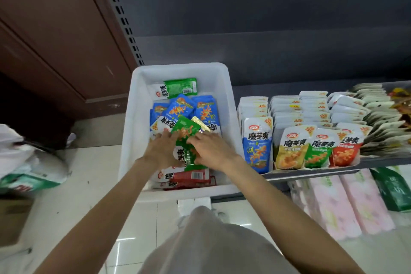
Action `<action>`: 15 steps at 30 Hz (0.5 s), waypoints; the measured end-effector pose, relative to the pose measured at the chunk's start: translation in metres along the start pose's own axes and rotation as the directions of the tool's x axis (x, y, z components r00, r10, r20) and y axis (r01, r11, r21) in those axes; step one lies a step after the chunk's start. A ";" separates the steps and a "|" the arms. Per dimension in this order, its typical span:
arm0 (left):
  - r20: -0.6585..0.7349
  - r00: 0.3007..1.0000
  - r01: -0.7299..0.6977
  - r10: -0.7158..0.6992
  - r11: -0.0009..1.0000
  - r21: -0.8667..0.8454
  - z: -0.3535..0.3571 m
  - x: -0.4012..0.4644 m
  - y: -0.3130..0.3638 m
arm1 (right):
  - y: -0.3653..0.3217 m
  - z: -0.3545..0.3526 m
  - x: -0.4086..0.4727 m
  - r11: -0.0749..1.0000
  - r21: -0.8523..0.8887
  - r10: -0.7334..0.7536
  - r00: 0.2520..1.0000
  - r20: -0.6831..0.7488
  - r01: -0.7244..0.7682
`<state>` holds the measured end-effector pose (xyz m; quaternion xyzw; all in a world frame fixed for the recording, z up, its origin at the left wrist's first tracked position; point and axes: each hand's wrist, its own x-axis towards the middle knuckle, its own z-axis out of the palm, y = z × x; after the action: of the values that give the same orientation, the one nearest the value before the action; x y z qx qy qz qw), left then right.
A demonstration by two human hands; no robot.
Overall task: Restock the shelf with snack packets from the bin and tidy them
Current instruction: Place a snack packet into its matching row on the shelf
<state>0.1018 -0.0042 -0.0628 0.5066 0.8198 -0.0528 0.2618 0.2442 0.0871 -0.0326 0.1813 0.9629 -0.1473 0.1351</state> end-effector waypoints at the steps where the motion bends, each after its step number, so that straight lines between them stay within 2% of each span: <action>1: -0.009 1.000 -0.004 0.004 1.000 -0.010 0.000 0.002 0.001 | 0.000 0.005 0.011 0.999 -0.047 0.014 0.998 0.053 -0.012; 3: -0.034 0.999 -0.015 0.014 1.000 -0.018 -0.003 0.006 0.002 | 0.000 0.013 0.025 0.994 -0.084 0.071 0.995 0.076 -0.064; 4: -0.078 0.997 -0.021 0.020 1.000 -0.009 -0.005 0.008 0.002 | 0.000 0.016 0.028 0.990 -0.092 0.107 0.994 0.036 -0.103; 6: -0.289 0.957 -0.058 0.038 0.996 -0.062 -0.010 0.008 0.001 | 0.001 0.012 0.030 0.976 -0.111 0.171 0.977 -0.126 -0.185; 8: -0.566 0.824 -0.188 -0.012 0.937 -0.295 -0.017 0.003 0.001 | 0.000 0.002 0.024 0.966 -0.039 0.230 0.922 -0.312 -0.254; 9: -0.638 0.766 -0.265 -0.085 0.862 -0.432 -0.022 -0.002 0.002 | 0.000 -0.004 0.018 0.959 0.055 0.275 0.878 -0.391 -0.276; 10: -0.640 0.751 -0.321 -0.164 0.756 -0.570 -0.029 -0.008 0.004 | 0.000 -0.010 0.011 0.942 0.183 0.334 0.823 -0.458 -0.281; 11: -0.581 0.786 -0.349 -0.213 0.622 -0.701 -0.036 -0.014 0.008 | -0.001 -0.016 0.003 0.903 0.348 0.405 0.768 -0.496 -0.251; 13: -0.409 0.899 -0.331 -0.157 0.368 -0.869 -0.049 -0.028 0.021 | -0.008 -0.028 -0.015 0.720 0.689 0.533 0.702 -0.473 -0.082; 14: -0.360 0.929 -0.318 -0.090 0.304 -0.898 -0.053 -0.033 0.027 | -0.012 -0.034 -0.025 0.611 0.792 0.563 0.699 -0.441 0.008; 15: -0.351 0.936 -0.326 -0.035 0.294 -0.899 -0.056 -0.039 0.035 | -0.014 -0.041 -0.035 0.523 0.850 0.577 0.706 -0.410 0.065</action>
<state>0.1243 0.0010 0.0100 0.3298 0.6720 0.5414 0.3828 0.2614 0.0770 0.0191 0.4128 0.7207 -0.4772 -0.2872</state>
